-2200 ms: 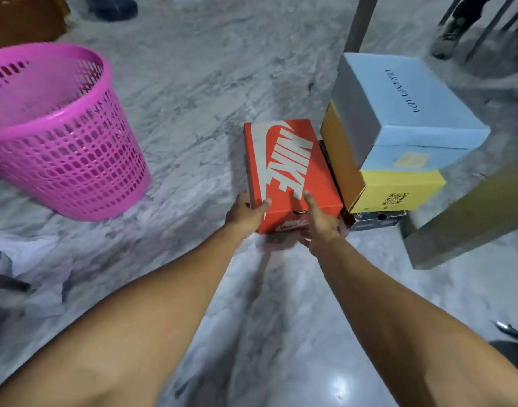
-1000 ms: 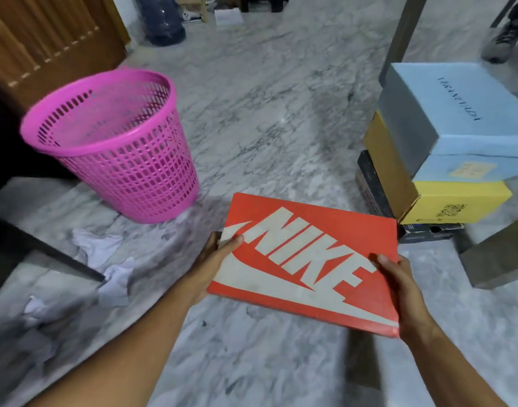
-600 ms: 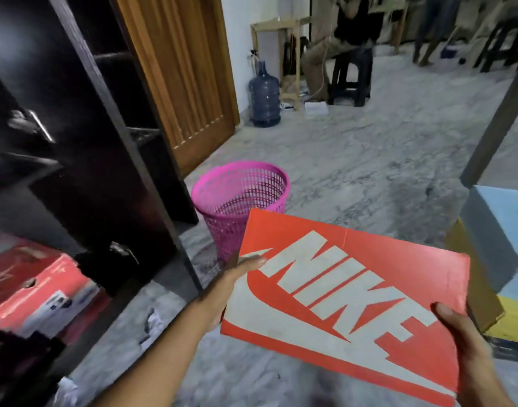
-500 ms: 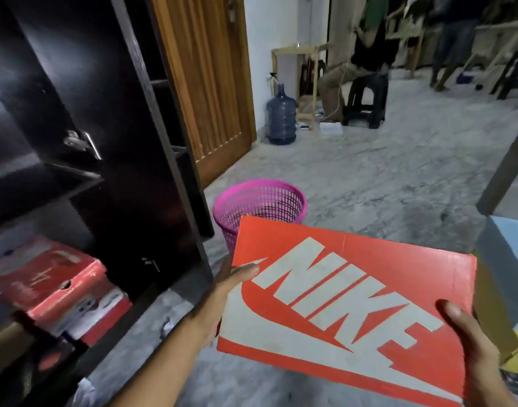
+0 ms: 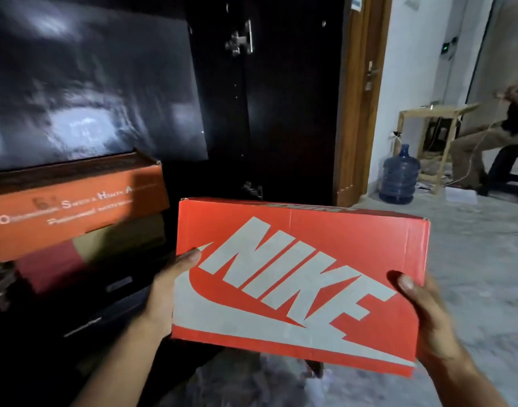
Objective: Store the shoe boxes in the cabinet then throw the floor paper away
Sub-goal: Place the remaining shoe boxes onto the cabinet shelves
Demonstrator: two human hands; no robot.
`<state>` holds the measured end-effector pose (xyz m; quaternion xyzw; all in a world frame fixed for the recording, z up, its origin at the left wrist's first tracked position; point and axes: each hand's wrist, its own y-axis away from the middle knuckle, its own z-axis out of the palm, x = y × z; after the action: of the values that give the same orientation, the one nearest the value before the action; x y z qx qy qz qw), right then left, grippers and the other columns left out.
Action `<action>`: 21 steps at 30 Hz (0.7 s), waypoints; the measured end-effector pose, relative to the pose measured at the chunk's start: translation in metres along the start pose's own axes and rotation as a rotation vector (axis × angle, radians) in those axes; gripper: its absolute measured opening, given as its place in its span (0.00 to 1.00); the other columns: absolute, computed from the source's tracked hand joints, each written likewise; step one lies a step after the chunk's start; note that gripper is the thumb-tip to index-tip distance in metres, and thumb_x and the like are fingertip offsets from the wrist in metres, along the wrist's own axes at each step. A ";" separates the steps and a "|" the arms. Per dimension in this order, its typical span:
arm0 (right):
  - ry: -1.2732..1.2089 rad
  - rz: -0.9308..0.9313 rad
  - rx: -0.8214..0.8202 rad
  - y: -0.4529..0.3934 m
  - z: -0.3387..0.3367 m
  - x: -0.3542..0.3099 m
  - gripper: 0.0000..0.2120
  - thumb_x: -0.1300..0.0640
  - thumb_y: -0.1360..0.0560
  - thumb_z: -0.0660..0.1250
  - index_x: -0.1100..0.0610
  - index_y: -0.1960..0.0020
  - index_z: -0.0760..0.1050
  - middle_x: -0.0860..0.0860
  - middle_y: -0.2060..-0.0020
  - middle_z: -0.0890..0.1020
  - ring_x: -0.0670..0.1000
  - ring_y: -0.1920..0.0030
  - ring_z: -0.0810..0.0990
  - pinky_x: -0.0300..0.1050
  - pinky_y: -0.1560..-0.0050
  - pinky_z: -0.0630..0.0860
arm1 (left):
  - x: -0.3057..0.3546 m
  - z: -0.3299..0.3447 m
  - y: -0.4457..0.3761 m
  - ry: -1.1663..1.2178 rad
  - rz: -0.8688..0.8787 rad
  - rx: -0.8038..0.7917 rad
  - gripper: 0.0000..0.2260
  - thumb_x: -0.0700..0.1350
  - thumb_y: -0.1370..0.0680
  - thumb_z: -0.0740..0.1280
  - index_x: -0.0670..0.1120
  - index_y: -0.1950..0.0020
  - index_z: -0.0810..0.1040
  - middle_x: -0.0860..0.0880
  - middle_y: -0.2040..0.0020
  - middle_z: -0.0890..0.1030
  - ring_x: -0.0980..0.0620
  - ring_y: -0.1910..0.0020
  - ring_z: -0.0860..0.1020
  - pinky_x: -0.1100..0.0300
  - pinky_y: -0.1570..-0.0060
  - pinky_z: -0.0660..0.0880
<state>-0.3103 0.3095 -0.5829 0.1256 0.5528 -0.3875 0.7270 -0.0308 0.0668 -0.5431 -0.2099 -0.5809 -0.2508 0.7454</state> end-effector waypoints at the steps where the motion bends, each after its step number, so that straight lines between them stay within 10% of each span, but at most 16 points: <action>1: 0.015 -0.023 -0.040 -0.007 0.015 0.003 0.28 0.61 0.28 0.63 0.60 0.28 0.72 0.64 0.42 0.84 0.62 0.50 0.86 0.54 0.56 0.85 | 0.014 -0.013 0.002 0.021 0.032 0.025 0.41 0.64 0.52 0.85 0.49 0.43 0.85 0.41 0.47 0.87 0.39 0.53 0.87 0.43 0.55 0.83; 4: 0.023 -0.028 -0.214 -0.019 0.059 0.009 0.31 0.62 0.30 0.69 0.52 0.27 0.72 0.57 0.36 0.83 0.59 0.39 0.84 0.55 0.44 0.84 | 0.053 -0.045 0.014 0.044 0.183 0.201 0.37 0.64 0.48 0.84 0.50 0.43 0.84 0.43 0.48 0.88 0.42 0.53 0.87 0.46 0.52 0.81; 7: 0.017 -0.009 -0.349 -0.032 0.098 0.020 0.36 0.57 0.32 0.75 0.49 0.25 0.71 0.58 0.31 0.80 0.59 0.32 0.79 0.56 0.32 0.78 | 0.085 -0.065 0.025 0.062 0.329 0.336 0.11 0.54 0.22 0.68 0.51 0.48 0.88 0.48 0.50 0.89 0.46 0.52 0.88 0.51 0.52 0.83; 11: -0.153 0.050 -0.387 -0.063 0.159 0.018 0.26 0.60 0.25 0.71 0.51 0.28 0.73 0.57 0.35 0.82 0.59 0.32 0.80 0.62 0.33 0.76 | 0.128 -0.088 0.017 -0.162 0.398 0.433 0.17 0.53 0.19 0.67 0.50 0.32 0.81 0.42 0.35 0.83 0.45 0.42 0.85 0.49 0.40 0.80; 15: -0.210 0.173 -0.349 -0.103 0.226 0.001 0.17 0.58 0.21 0.70 0.57 0.33 0.76 0.55 0.44 0.86 0.57 0.44 0.85 0.62 0.35 0.79 | 0.164 -0.092 0.007 -0.743 0.713 0.974 0.26 0.55 0.29 0.74 0.52 0.32 0.76 0.45 0.32 0.76 0.49 0.38 0.78 0.51 0.35 0.76; 21: -0.159 0.361 -0.367 -0.158 0.327 -0.022 0.20 0.44 0.26 0.74 0.48 0.37 0.78 0.57 0.45 0.83 0.64 0.50 0.87 0.62 0.42 0.83 | 0.189 -0.068 -0.012 -1.359 0.780 0.744 0.22 0.54 0.27 0.72 0.56 0.33 0.77 0.52 0.33 0.75 0.49 0.32 0.72 0.55 0.33 0.68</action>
<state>-0.1922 0.0134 -0.4073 0.0573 0.5235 -0.1536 0.8361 0.0511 -0.0083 -0.3757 -0.2410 -0.8313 0.4087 0.2896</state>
